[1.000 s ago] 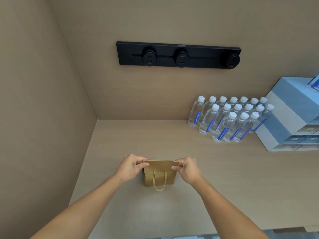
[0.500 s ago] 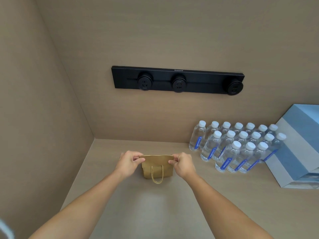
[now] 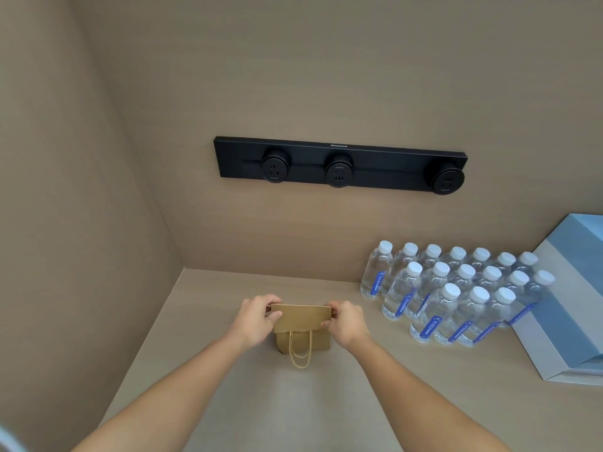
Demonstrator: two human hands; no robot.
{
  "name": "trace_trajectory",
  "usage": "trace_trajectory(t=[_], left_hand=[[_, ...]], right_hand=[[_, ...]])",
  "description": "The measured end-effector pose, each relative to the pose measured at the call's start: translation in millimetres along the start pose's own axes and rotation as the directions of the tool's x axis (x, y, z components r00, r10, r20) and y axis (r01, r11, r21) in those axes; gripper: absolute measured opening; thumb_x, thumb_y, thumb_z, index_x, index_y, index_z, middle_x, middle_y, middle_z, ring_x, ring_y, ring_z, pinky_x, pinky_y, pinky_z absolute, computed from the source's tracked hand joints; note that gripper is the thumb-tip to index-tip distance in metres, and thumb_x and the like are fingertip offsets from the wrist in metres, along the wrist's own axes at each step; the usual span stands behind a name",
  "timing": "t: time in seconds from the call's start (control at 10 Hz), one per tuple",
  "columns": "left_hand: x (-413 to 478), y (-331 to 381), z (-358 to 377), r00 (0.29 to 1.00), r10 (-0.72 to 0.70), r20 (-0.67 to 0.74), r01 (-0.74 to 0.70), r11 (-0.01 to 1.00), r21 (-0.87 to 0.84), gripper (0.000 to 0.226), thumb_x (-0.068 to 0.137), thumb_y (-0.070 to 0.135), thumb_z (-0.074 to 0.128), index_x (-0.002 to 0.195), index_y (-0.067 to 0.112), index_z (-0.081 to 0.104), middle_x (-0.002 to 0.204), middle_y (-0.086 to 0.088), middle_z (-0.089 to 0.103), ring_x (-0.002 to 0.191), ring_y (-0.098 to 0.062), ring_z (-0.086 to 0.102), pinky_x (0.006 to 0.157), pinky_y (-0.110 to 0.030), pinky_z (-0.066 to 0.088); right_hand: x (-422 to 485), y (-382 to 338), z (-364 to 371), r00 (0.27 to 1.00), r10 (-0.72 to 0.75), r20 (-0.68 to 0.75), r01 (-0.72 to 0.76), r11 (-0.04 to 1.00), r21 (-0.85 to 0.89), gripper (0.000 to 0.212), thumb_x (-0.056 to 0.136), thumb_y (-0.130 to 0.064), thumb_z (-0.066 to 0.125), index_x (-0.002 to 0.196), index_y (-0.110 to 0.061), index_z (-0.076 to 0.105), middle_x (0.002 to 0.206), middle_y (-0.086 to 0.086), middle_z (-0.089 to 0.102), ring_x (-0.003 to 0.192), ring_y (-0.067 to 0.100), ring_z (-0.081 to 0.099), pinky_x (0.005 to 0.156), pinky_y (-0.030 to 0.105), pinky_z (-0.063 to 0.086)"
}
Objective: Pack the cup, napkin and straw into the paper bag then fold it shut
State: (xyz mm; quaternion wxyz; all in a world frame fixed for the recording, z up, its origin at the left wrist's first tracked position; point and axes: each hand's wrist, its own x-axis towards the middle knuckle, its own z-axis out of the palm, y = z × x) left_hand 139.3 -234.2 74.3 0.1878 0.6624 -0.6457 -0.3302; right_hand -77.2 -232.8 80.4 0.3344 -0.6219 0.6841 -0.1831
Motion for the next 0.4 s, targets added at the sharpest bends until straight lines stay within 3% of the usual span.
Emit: trace_trajectory(t=[0.2,0.3,0.4], left_hand=[[0.3,28.3,-19.9,0.998,0.051,0.043,-0.056,0.989,0.138,0.039,0.094,0.031,0.057,0.132,0.023,0.055,0.134,-0.009,0.062,0.132,-0.027,0.050,0.113,-0.037,0.037],[-1.3,51.2,-41.6,0.995,0.098,0.000,-0.095,0.966,0.239,0.040,0.096,0.035,0.049,0.133,0.021,0.053,0.137,-0.010,0.059,0.131,-0.029,0.051,0.110,-0.038,0.041],[-3.8,79.2,-69.6,0.982,0.168,-0.085,-0.124,0.916,0.382,0.039,0.098,0.038,0.043,0.129,0.018,0.055,0.131,-0.011,0.064,0.122,-0.032,0.058,0.099,-0.041,0.048]], right_hand=[[-12.4,-19.1,-13.8,0.998,-0.055,0.005,0.056,0.995,-0.080,0.041,0.082,-0.014,0.067,0.122,-0.018,0.064,0.118,0.012,0.066,0.109,0.028,0.061,0.093,0.027,0.049],[-16.1,-37.8,-28.6,0.997,-0.074,0.015,0.075,0.983,-0.165,0.043,0.087,-0.025,0.064,0.129,-0.018,0.059,0.128,0.009,0.063,0.118,0.027,0.059,0.103,0.034,0.047],[-18.8,-65.6,-51.4,0.995,-0.087,0.057,0.097,0.972,-0.215,0.040,0.089,-0.026,0.056,0.129,-0.018,0.059,0.129,0.010,0.063,0.120,0.030,0.058,0.101,0.036,0.048]])
